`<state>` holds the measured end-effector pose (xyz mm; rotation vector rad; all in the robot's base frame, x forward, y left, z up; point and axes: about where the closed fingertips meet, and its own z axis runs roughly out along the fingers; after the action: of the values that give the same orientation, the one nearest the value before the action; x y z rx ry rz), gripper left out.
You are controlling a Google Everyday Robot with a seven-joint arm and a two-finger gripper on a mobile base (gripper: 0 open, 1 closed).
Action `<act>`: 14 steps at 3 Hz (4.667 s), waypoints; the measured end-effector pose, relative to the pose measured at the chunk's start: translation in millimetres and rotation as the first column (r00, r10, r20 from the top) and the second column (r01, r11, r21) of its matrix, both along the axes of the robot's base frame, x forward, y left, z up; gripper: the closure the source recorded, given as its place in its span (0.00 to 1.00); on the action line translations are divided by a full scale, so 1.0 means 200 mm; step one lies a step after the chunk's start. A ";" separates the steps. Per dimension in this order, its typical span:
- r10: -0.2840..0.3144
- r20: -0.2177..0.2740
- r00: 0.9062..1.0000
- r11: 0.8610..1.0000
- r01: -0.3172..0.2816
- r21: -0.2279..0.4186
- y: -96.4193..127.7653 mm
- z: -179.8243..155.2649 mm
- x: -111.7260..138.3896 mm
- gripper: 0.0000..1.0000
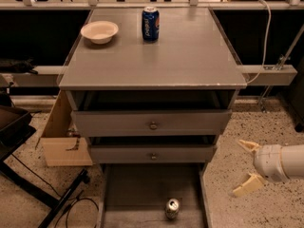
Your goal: Pick 7up can from bottom drawer and place on counter
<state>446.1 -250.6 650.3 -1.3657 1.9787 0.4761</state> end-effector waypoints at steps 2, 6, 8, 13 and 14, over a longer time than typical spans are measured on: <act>-0.064 0.022 0.998 0.990 0.061 0.126 -0.10 -0.28 0.00 0.00; 0.078 0.176 0.981 0.944 -0.130 0.304 0.07 -1.29 0.21 0.00; 0.110 0.152 0.982 0.934 -0.155 0.322 0.16 -1.40 0.22 0.00; 0.287 0.086 0.954 0.854 -0.295 0.428 0.72 -2.17 0.16 0.00; 0.297 0.103 0.949 0.847 -0.312 0.431 0.78 -2.25 0.12 0.19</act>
Offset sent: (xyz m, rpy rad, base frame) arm 0.0025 -0.0190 -0.0383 0.0950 -0.0360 -0.0580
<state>470.4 -95.5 200.2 -1.3741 1.4984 0.9826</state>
